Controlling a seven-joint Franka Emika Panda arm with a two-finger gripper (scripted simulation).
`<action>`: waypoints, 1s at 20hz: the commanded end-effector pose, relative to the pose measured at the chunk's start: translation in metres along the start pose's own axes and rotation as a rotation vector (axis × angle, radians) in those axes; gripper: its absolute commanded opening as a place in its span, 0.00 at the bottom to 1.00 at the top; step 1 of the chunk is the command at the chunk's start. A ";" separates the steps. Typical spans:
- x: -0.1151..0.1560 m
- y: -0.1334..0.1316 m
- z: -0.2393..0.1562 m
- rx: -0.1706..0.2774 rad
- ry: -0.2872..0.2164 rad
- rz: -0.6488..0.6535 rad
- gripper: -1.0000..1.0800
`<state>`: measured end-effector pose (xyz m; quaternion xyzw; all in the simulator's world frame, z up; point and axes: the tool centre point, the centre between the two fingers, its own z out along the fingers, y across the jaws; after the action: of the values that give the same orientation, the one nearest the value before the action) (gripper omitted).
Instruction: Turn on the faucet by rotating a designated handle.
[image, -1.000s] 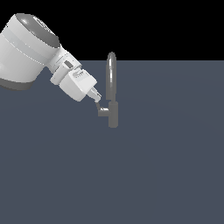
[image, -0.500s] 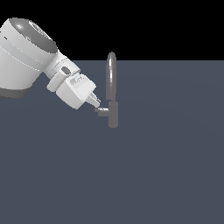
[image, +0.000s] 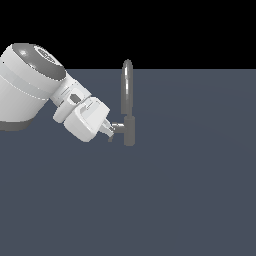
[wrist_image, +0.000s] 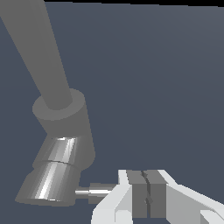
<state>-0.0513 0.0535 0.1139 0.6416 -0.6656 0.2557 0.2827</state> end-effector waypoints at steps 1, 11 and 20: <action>0.001 0.004 0.000 0.001 0.009 -0.002 0.00; -0.040 -0.004 0.041 -0.017 0.005 -0.013 0.00; -0.037 -0.025 0.039 -0.002 -0.002 0.007 0.00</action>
<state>-0.0290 0.0529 0.0694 0.6380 -0.6705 0.2574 0.2778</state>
